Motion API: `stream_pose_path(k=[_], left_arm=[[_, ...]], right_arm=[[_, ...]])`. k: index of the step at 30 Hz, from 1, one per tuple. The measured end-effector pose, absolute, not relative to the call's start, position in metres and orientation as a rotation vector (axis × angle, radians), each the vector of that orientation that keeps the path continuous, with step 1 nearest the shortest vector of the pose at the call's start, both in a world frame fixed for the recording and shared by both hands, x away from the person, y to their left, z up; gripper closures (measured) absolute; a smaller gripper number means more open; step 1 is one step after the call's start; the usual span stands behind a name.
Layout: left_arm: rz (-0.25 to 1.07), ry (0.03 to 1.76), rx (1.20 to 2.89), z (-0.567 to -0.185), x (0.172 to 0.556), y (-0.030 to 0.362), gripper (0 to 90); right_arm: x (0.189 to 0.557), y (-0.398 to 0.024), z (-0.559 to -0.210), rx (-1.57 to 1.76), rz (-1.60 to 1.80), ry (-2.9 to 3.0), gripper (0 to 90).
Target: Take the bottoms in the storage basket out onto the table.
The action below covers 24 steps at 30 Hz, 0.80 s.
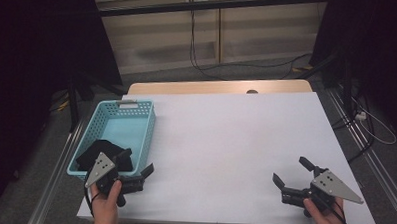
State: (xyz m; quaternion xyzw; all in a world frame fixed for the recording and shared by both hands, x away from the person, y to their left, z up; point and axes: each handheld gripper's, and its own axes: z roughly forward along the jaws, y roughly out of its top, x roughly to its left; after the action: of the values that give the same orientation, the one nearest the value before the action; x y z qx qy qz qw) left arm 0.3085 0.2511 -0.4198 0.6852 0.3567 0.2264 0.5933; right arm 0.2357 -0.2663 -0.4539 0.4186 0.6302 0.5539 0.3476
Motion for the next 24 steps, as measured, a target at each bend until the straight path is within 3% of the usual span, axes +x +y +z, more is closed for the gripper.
stream_pose_path(k=[24], left_arm=[[0.487,0.831,1.601,-0.409,0.312,0.254,2.3]], right_arm=[[0.238,-0.267,-0.455,1.091,1.449,1.648,0.0]])
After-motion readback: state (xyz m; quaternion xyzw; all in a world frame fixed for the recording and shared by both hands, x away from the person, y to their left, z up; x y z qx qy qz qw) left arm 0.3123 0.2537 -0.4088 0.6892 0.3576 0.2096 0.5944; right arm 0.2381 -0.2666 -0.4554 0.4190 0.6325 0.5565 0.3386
